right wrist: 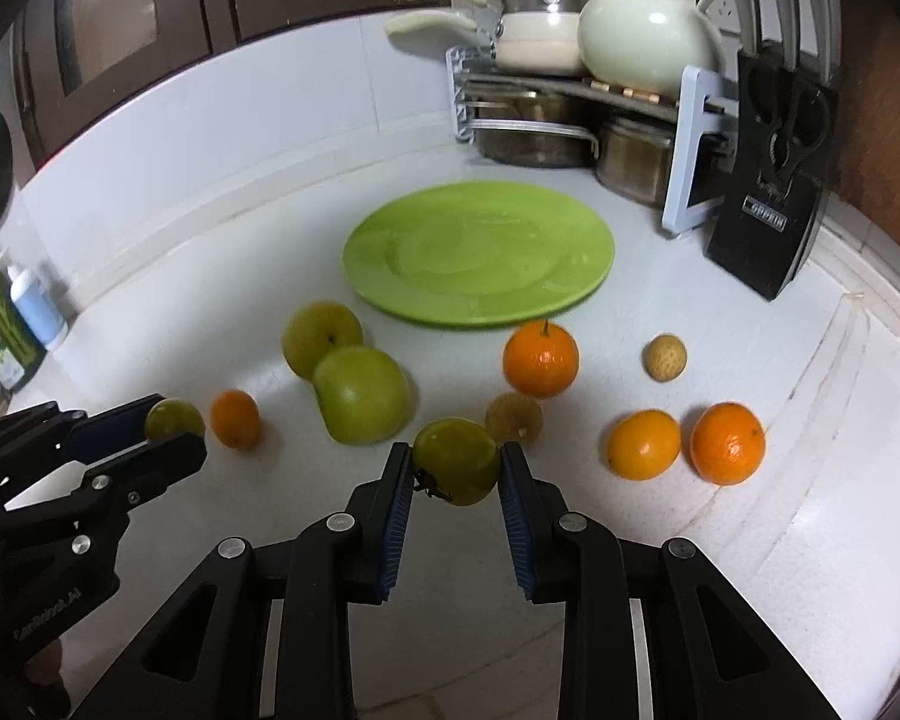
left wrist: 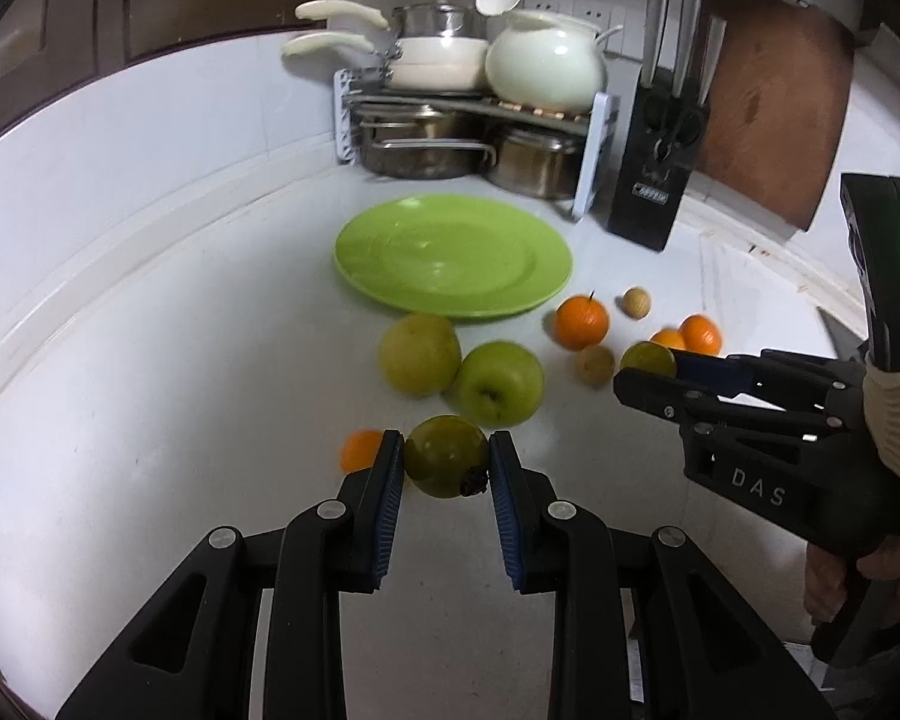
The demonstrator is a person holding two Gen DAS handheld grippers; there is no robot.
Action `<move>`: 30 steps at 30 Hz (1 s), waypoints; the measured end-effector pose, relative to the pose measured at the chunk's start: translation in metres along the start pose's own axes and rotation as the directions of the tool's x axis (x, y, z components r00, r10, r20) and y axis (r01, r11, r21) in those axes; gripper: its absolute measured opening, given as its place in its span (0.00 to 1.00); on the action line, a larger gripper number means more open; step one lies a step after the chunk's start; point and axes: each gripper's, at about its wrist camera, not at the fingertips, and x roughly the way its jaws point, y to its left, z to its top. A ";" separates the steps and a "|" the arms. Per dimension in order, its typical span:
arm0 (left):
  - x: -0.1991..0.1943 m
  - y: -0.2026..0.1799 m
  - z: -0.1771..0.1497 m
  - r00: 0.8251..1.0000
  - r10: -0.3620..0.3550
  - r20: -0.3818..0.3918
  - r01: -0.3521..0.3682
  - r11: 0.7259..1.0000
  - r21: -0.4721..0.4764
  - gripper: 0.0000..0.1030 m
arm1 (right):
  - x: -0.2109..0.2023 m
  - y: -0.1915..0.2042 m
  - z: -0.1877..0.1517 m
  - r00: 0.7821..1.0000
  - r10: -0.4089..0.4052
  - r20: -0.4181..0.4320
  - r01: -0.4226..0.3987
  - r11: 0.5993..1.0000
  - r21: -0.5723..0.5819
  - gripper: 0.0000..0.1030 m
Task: Organize fruits
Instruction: 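Grasp a small green fruit with the right tool while the left tool lifts its fruit, then carry both small fruits over the green plate and open both tools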
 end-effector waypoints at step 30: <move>0.032 -0.001 0.101 0.997 -0.019 0.069 0.015 0.999 0.048 0.28 | 0.002 -0.023 0.089 0.993 0.034 0.116 -0.026 0.997 -0.072 0.29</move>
